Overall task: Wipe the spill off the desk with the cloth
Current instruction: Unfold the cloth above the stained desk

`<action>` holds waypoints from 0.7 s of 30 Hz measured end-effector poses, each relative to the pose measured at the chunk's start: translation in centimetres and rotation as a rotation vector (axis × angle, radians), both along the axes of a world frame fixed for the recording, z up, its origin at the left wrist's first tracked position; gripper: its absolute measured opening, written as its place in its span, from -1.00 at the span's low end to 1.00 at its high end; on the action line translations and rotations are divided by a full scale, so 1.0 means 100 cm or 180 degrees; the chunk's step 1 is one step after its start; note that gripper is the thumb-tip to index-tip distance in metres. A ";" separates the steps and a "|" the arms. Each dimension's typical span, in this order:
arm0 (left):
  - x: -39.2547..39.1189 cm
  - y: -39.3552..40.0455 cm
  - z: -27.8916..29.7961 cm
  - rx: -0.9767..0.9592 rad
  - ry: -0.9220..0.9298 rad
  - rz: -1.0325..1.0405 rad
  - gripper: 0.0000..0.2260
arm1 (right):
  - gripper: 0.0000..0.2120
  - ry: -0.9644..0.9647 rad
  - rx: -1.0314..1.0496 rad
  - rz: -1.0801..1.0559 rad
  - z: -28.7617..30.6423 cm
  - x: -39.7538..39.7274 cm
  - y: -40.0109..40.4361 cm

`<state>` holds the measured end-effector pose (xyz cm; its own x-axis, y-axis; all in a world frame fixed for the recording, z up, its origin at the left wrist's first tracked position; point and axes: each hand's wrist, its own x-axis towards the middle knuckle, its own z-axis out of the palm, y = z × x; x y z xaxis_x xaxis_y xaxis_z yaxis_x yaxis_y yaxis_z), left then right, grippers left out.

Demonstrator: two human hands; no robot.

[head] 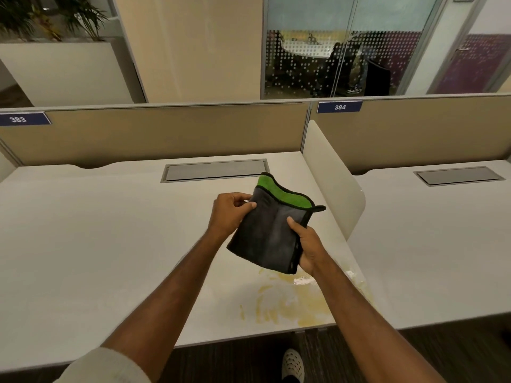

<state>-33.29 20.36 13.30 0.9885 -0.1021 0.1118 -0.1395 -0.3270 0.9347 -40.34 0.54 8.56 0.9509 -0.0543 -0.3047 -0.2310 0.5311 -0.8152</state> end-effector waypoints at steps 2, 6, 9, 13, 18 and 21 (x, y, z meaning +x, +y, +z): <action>0.004 0.010 0.001 -0.0121 0.0153 0.0034 -0.80 | -0.66 0.0023 0.0046 0.0009 -0.002 -0.001 -0.013; 0.007 0.019 -0.001 -0.0211 0.0282 0.0086 -0.84 | -0.65 -0.0016 0.0162 0.0115 -0.003 -0.002 -0.028; 0.008 0.021 -0.004 -0.0274 0.0350 0.0124 -0.88 | -0.56 -0.0078 -0.0101 0.0246 0.002 0.000 -0.033; 0.009 0.026 -0.010 -0.0453 0.0477 0.0189 -0.86 | -0.57 -0.0009 -0.0430 0.0351 0.006 0.003 -0.039; 0.006 0.026 -0.018 -0.0684 0.0667 0.0192 -0.84 | -0.67 0.0068 -0.0598 0.0357 0.013 0.002 -0.049; 0.004 0.021 -0.023 -0.0725 0.0761 0.0245 -0.83 | -0.77 0.0034 -0.0728 0.0359 0.019 0.000 -0.055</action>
<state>-32.92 22.49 10.97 0.9933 -0.0253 -0.1126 0.1093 -0.1069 0.9882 -40.30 -4.99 10.49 0.9516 -0.0166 -0.3067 -0.2875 0.3035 -0.9084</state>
